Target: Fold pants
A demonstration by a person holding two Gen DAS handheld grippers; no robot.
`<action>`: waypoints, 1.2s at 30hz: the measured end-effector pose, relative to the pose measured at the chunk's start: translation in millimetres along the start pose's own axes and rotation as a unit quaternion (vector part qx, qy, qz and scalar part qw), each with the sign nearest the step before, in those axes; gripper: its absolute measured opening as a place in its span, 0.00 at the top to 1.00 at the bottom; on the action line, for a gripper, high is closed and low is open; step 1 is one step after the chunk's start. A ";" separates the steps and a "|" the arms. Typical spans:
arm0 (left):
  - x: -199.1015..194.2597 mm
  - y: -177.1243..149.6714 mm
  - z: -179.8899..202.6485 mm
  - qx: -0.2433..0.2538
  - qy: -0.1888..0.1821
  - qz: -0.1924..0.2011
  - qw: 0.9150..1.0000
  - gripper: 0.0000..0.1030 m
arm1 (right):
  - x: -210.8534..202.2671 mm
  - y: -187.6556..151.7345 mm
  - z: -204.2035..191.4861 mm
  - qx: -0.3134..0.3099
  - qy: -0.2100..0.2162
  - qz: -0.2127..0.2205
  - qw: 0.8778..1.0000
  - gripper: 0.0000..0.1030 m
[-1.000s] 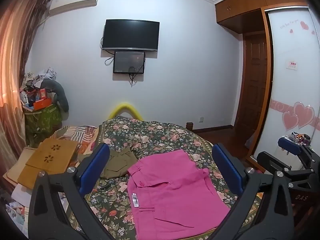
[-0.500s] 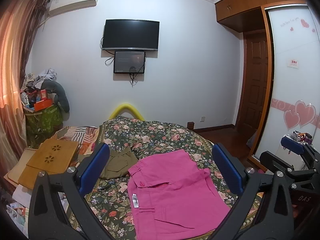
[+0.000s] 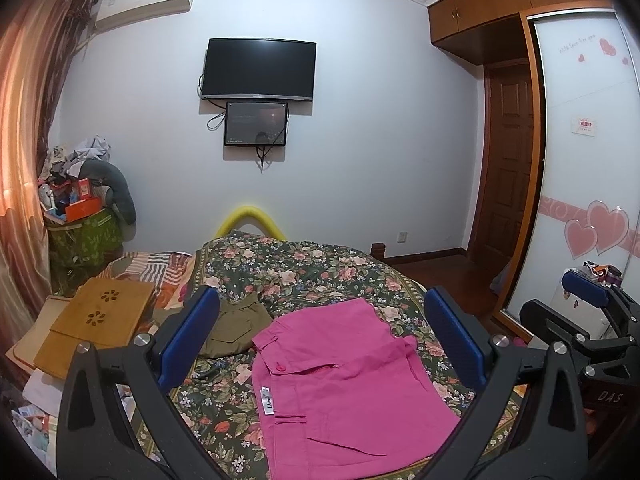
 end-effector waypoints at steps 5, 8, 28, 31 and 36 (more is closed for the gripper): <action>-0.3 0.7 2.2 0.003 0.001 0.001 1.000 0.00 | -0.2 0.4 0.3 0.000 0.001 0.000 1.000 0.01; 0.0 0.6 3.6 0.004 0.001 0.001 1.000 0.00 | -0.2 0.6 0.1 0.000 0.000 0.000 1.000 0.01; -2.6 -0.8 6.5 0.007 -0.002 0.006 1.000 0.00 | -3.5 4.1 1.9 -0.001 -0.004 0.000 1.000 0.01; -2.5 -1.1 6.4 0.008 -0.002 0.005 1.000 0.00 | -3.7 4.9 3.1 0.001 -0.005 -0.001 1.000 0.01; -2.1 -0.8 6.3 0.009 -0.004 0.002 1.000 0.00 | -2.5 4.1 4.1 0.002 -0.006 -0.002 1.000 0.01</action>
Point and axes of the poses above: each gripper's, at about its wrist camera, not at the fingertips, and x roughly the way its jaws point, z to its right, y to its top, the point moved 7 cm from there along x, roughly the way its jaws point, and after that the axes turned 1 degree about -z, right-handed, at the moved point
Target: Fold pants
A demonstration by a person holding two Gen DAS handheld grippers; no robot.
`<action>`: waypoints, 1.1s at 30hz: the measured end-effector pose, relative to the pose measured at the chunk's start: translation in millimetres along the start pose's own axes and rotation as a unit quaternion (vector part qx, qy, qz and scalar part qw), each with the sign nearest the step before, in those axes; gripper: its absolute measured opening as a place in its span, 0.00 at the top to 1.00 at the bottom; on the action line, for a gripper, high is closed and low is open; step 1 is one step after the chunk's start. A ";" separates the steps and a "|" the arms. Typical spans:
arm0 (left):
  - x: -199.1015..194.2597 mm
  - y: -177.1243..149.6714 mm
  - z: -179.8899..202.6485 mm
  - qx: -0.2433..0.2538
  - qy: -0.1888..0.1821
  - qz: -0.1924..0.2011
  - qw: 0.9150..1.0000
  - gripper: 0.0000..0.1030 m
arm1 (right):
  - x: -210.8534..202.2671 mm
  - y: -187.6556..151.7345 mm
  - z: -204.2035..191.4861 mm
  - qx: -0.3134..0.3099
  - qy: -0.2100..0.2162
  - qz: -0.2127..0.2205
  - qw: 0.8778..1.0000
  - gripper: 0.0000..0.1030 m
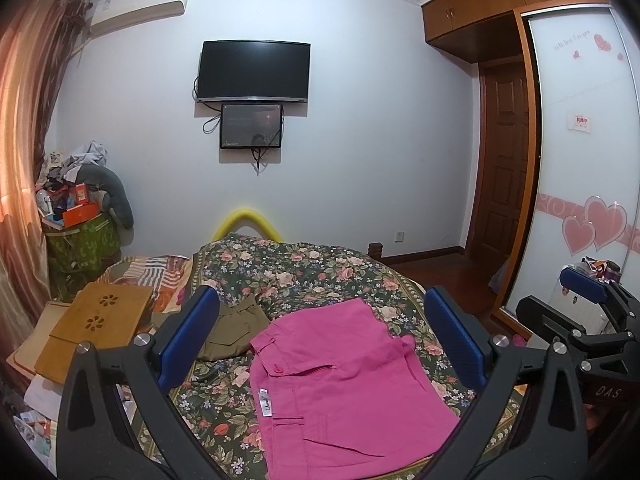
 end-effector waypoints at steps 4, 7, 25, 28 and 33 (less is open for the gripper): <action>2.8 -0.2 0.2 0.000 0.000 -0.004 1.000 0.00 | 2.9 -1.2 2.3 0.004 0.000 -0.005 1.000 0.01; 7.8 -1.4 -0.2 0.001 0.000 -0.009 1.000 0.00 | 7.4 -2.2 5.3 0.008 0.001 -0.010 1.000 0.01; 121.4 -53.4 -24.0 0.000 0.005 -0.105 0.995 0.00 | 93.4 -66.7 58.2 0.035 -0.038 -0.130 0.990 0.01; 150.8 -75.2 -36.1 -0.003 0.019 -0.138 0.990 0.00 | 118.1 -90.4 67.8 0.031 -0.026 -0.173 0.984 0.01; 190.1 -108.1 -60.8 -0.001 0.040 -0.172 0.984 0.00 | 149.7 -124.3 81.3 0.025 -0.017 -0.234 0.972 0.01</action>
Point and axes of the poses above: each gripper's, at about its wrist camera, not at the fingertips, and x roughly the way its jaws point, z to its right, y to its top, the point moved 7 cm from there along x, roughly the way its jaws point, and after that the axes turned 1 degree about -z, right-handed, at the moved point
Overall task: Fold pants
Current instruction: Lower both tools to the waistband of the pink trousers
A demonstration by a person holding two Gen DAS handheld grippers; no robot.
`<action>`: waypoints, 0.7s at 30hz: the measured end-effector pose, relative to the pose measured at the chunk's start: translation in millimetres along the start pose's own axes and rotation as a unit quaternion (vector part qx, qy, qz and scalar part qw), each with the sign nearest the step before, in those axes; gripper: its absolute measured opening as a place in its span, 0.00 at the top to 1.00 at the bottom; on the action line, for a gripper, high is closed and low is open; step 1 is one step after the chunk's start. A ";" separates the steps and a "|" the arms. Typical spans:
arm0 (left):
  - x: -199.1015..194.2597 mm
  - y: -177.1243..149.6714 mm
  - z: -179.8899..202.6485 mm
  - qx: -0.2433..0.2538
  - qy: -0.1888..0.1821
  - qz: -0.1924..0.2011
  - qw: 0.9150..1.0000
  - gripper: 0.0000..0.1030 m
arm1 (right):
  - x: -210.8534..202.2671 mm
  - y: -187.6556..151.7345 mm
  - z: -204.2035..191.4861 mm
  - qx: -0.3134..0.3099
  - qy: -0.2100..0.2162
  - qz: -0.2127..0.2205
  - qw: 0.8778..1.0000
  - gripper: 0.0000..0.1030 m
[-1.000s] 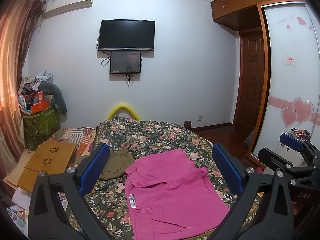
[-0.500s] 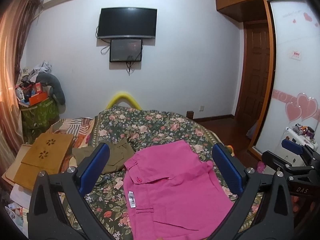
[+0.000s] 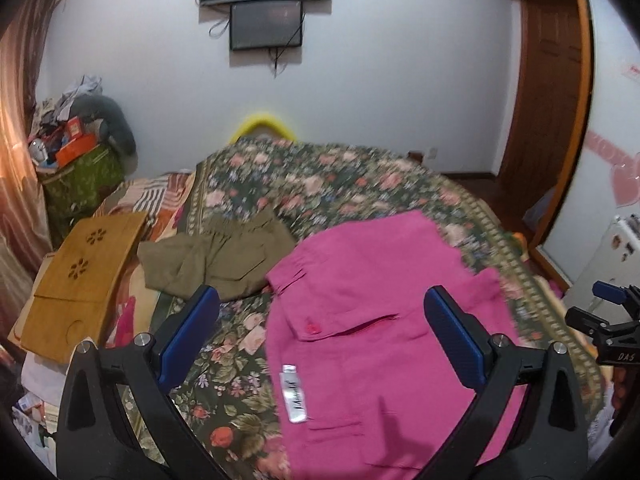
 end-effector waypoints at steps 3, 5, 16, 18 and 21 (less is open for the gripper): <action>31.5 -13.0 -7.1 0.017 0.007 -0.043 0.999 0.00 | 29.5 -8.6 7.7 0.009 0.014 -0.035 0.999 0.02; 51.4 -24.8 -10.0 0.022 0.000 -0.079 0.997 0.00 | 47.5 -12.9 9.4 0.011 0.023 -0.054 0.998 0.07; 114.4 -77.0 -15.1 0.035 -0.049 -0.219 0.974 0.34 | 112.1 -24.7 -10.6 -0.018 0.078 -0.130 0.988 0.41; 118.5 -82.6 -12.5 0.036 -0.063 -0.232 0.970 0.44 | 119.0 -23.5 -11.9 -0.026 0.080 -0.131 0.988 0.54; 123.2 -88.7 -7.8 0.039 -0.080 -0.239 0.967 0.55 | 126.3 -21.7 -12.4 -0.042 0.074 -0.129 0.988 0.66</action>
Point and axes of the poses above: each gripper's, at about its wrist camera, not at the fingertips, and x roughly the way its jaws point, z to its right, y to its top, the point moved 7 cm from there along x, roughly the way its jaws point, and after that the axes turned 1 degree about -z, right-handed, at the moved point
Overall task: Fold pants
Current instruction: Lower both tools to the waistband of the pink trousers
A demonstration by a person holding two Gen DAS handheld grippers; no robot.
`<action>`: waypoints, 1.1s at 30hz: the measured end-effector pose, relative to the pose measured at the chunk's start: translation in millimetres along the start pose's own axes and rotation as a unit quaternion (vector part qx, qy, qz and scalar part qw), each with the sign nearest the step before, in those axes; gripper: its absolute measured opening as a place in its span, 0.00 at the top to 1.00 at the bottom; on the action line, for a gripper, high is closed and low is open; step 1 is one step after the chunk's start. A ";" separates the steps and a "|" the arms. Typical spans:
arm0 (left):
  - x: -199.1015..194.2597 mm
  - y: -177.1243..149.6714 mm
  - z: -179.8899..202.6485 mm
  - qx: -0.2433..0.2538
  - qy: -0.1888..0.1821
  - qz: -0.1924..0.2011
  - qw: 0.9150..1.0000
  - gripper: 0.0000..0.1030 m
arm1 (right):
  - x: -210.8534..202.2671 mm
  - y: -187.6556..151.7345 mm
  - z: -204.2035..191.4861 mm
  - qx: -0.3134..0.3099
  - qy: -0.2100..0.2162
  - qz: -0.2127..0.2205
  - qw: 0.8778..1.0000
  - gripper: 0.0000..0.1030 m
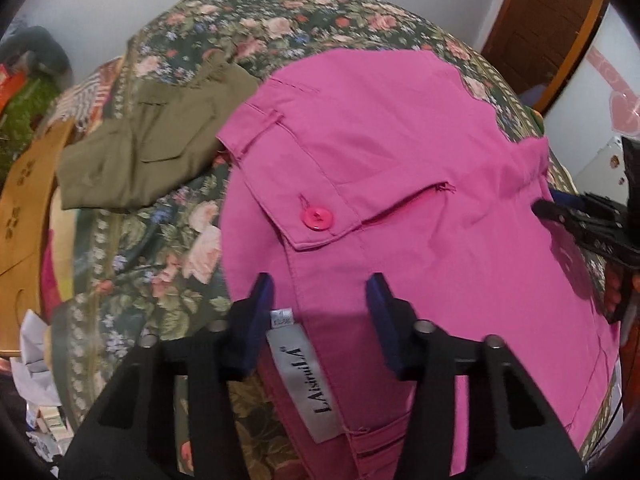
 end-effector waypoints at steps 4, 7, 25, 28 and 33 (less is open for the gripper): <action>1.8 3.2 0.8 0.008 -0.008 0.007 1.000 0.65 | 4.4 5.1 1.0 -0.020 0.004 0.005 1.000 0.87; 5.0 9.3 0.5 0.015 -0.001 0.010 1.000 0.71 | 7.1 4.3 2.7 -0.036 -0.008 0.002 0.999 0.94; -22.8 25.8 -15.3 0.005 0.039 0.033 0.999 0.65 | -45.2 -8.7 20.2 -0.013 -0.028 -0.009 0.999 0.86; -32.9 36.4 -29.7 -0.016 0.045 0.047 0.998 0.56 | -59.0 11.5 27.2 0.009 -0.017 0.021 1.000 0.64; -22.3 54.4 -47.3 -0.035 0.055 0.044 0.997 0.55 | -56.6 45.0 34.8 0.027 -0.013 0.052 0.998 0.58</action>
Point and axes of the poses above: each gripper's, at about its wrist camera, not at the fingertips, and x roughly the way its jaws point, z to its right, y to its top, the point moved 7 cm from there along x, roughly the way its jaws point, and after that the axes turned 1 degree about -z, right-handed, at the moved point
